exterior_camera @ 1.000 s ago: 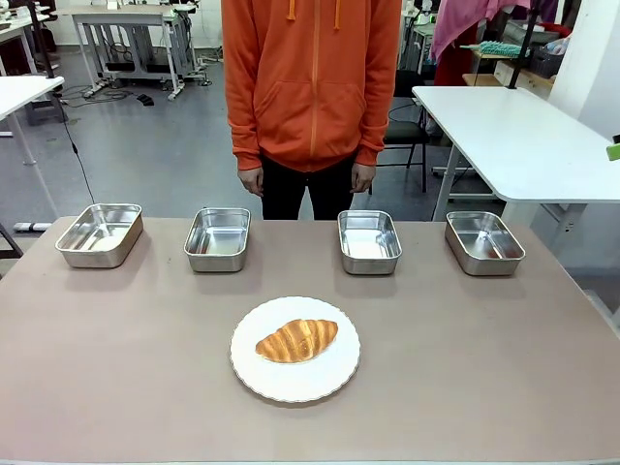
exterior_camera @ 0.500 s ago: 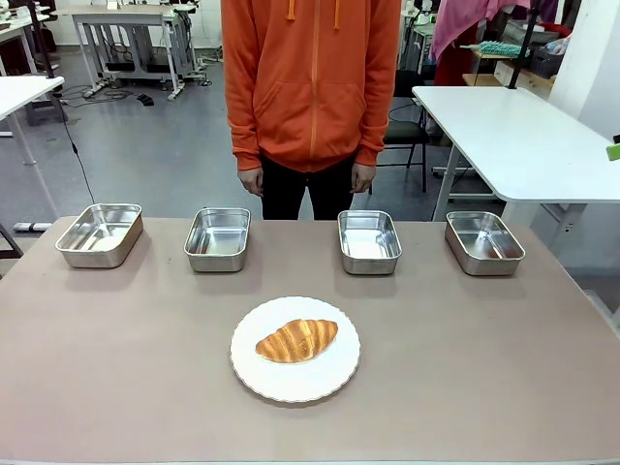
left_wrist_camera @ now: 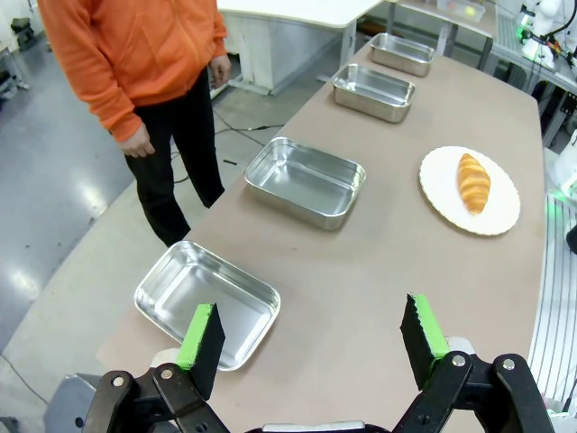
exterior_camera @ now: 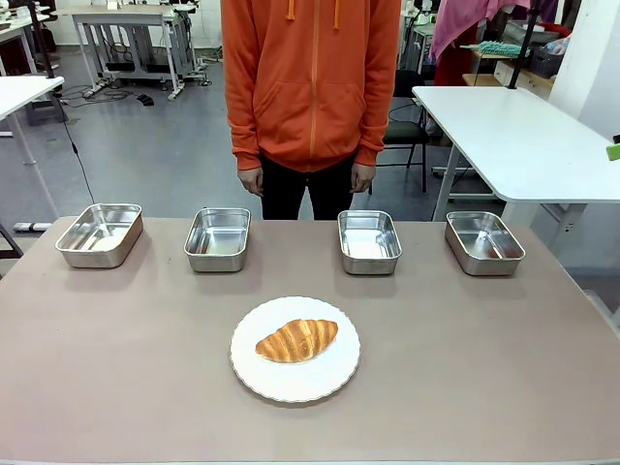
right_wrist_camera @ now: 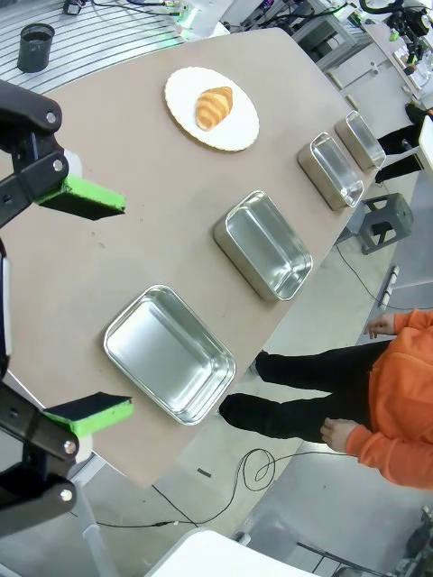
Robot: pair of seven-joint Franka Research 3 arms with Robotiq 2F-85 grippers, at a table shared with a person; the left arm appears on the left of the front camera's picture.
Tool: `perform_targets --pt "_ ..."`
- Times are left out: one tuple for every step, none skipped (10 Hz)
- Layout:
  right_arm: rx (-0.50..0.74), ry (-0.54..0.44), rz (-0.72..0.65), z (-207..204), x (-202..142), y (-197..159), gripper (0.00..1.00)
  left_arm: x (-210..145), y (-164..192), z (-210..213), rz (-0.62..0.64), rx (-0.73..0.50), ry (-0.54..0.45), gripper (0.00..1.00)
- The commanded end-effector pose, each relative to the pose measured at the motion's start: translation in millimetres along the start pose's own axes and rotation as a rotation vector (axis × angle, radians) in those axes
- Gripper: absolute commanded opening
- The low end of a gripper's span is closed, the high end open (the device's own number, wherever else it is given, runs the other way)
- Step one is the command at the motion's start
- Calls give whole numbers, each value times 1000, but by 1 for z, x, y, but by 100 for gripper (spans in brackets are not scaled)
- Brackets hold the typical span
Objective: Place the bread in the container.
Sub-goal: Place the Butter Roll into the Airtight Container indicated by the human.
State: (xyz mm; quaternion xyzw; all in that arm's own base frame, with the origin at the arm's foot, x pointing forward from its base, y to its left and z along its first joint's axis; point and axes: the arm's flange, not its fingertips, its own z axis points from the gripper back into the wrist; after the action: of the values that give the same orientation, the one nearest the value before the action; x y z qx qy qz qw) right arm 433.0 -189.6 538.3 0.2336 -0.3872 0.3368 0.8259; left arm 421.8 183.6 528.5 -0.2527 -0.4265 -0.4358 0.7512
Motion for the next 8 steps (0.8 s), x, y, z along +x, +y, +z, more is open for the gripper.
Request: perform_targets --pt "5 -10 5 0 1 0 100 0 0 3 -14 -8 -14 100" --pt "5 -10 5 0 1 0 100 0 0 3 -14 -8 -14 100" --pt "5 -10 5 0 1 0 100 0 0 3 -14 -8 -14 100" --pt "5 -10 5 0 1 0 100 0 0 3 -14 -8 -14 100" --pt "5 -10 5 0 1 0 100 0 0 3 -14 -8 -14 100" --pt "5 -10 5 0 1 0 100 0 0 3 -14 -8 -14 100" --pt "5 -10 5 0 1 0 100 0 0 3 -14 -8 -14 100" --pt "5 -10 5 0 1 0 100 0 0 3 -14 -8 -14 100"
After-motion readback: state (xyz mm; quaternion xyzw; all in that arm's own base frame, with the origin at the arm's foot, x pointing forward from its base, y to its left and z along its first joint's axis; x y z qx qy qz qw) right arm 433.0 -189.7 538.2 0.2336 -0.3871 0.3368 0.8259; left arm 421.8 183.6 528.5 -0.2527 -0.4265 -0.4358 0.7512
